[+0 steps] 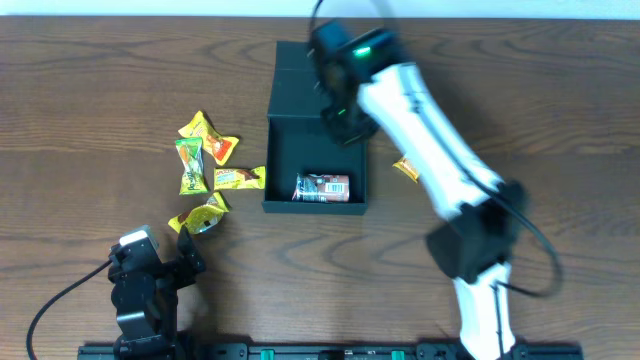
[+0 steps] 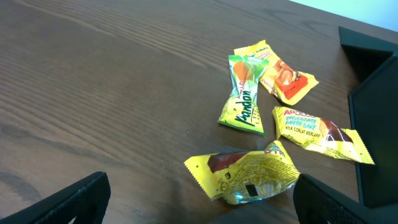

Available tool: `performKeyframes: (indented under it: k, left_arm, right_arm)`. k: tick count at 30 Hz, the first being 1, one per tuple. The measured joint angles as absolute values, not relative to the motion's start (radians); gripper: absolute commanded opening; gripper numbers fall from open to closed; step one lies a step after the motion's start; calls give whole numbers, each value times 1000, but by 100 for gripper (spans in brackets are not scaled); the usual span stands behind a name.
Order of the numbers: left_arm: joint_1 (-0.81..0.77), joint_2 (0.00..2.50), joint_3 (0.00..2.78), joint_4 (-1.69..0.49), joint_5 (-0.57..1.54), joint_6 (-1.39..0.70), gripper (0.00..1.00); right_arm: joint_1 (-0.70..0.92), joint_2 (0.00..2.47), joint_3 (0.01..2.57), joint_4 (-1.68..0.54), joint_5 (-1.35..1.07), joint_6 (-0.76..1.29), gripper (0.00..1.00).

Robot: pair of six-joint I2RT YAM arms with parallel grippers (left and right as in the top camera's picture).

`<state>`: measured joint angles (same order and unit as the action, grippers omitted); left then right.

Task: Pack container

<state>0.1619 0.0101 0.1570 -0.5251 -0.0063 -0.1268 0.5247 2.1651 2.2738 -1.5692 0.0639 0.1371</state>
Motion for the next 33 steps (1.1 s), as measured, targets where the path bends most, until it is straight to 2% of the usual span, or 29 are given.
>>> performKeyframes:
  k: [6, 12, 18, 33]
  left_arm:
    - [162, 10, 157, -525, -6, -127, 95]
    - [162, 10, 157, -525, -6, -127, 95]
    - [162, 10, 157, -525, -6, -127, 95]
    - [162, 10, 157, -525, -6, -127, 95]
  right_arm:
    - [456, 2074, 2154, -1486, 59, 137, 2]
    - [490, 2143, 1982, -1416, 1, 137, 2]
    - [506, 2106, 1837, -1322, -36, 138, 2]
    - [570, 2106, 1691, -1234, -79, 138, 2]
